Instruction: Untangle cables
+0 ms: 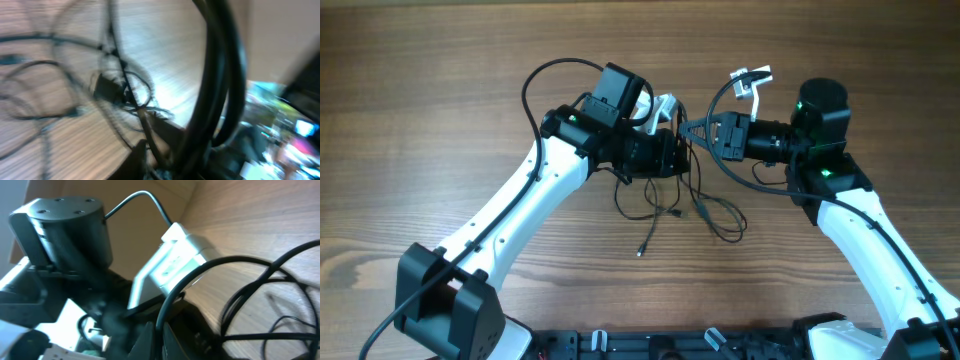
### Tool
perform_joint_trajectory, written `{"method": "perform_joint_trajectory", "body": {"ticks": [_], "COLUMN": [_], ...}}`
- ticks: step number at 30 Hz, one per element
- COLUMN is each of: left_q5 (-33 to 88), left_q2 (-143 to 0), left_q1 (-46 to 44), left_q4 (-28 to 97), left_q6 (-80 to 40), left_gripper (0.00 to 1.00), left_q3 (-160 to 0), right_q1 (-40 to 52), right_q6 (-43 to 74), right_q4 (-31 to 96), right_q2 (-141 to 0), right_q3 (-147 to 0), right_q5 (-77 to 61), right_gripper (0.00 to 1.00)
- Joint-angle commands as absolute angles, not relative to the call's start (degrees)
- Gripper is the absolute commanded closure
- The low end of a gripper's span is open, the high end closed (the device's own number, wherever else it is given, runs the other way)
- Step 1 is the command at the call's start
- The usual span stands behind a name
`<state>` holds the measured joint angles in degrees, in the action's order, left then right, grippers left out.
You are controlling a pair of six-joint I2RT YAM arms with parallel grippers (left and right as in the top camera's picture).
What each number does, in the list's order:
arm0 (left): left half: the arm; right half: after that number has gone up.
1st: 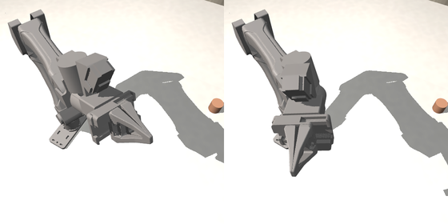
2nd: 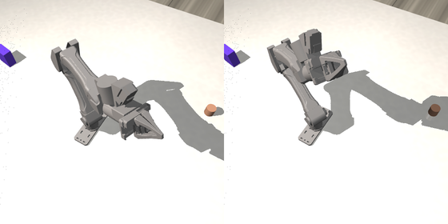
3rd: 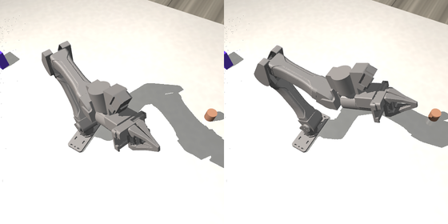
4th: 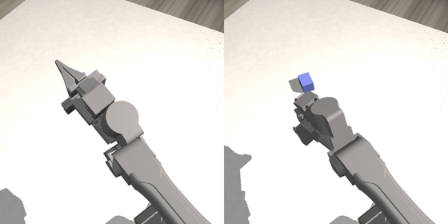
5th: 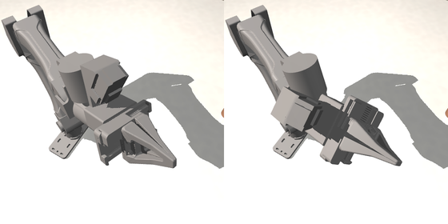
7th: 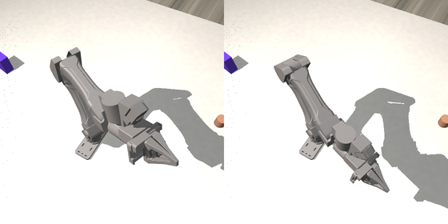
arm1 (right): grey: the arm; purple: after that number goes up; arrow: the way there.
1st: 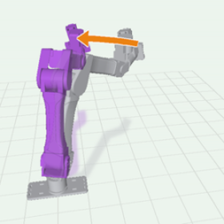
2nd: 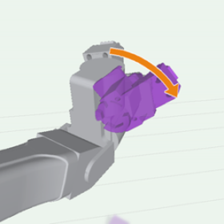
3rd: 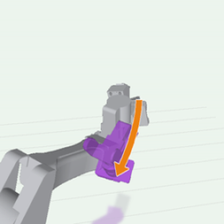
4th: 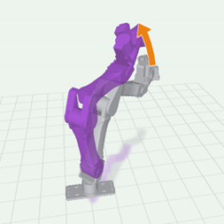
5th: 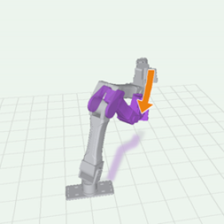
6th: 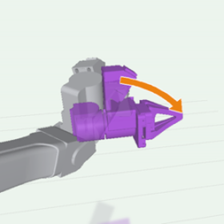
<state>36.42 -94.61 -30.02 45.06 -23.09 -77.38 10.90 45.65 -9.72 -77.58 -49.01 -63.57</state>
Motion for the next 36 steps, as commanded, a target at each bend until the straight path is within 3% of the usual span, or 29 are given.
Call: {"method": "perform_joint_trajectory", "body": {"ticks": [1,5,13,18,22,26,28,30,34,36], "left_q5": [14.28,3.4,1.8,1.83,1.87,1.87,2.61,6.42,13.8,15.49], "left_q2": [-94.61,-94.61,-94.61,-94.61,-94.61,-94.61,-94.61,-94.61,-94.61,-94.61], "left_q1": [-29.89,-29.76,-27.4,-25.08,-24.8,-24.8,-24.8,-24.82,-24.91,-24.91], "left_q4": [47.11,47.88,50.54,52.71,52.6,52.6,52.53,51.72,49.19,48.29], "left_q6": [-26.76,-27.68,-27.68,-27.64,-27.66,-27.66,-27.66,-27.66,-27.59,-27.59], "left_gripper": [0.87,0.87,0.92,0.92,0.93,0.92,0.92,0.91,0.72,0.68], "left_q3": [-77.91,-77.91,-77.91,-77.91,-77.91,-77.91,-77.91,-77.91,-77.91,-77.91], "right_q1": [11.07,11.07,7.81,2.37,1.43,1.43,1.43,1.43,1.43,1.43], "right_q6": [52.47,56.36,51.72,46.61,41.95,41.95,41.91,41.95,41.78,38.96], "right_q4": [-10.37,-11.57,-10.92,8.27,26.57,35.29,37.41,38.02,35.27,31.81], "right_q2": [-77.43,-77.43,-77.43,-77.43,-77.43,-77.43,-77.43,-77.43,-77.43,-77.43], "right_q3": [-49.39,-49.39,-49.39,-49.39,-49.39,-49.39,-49.39,-49.39,-49.39,-49.39], "right_q5": [-67.18,-67.18,-59.46,-46.39,-24.25,-10.61,-8.54,-8.1,-12.25,-18.5], "right_gripper": [0.96,0.96,0.96,0.96,0.96,0.81,0.8,0.68,0.49,0.44]}}
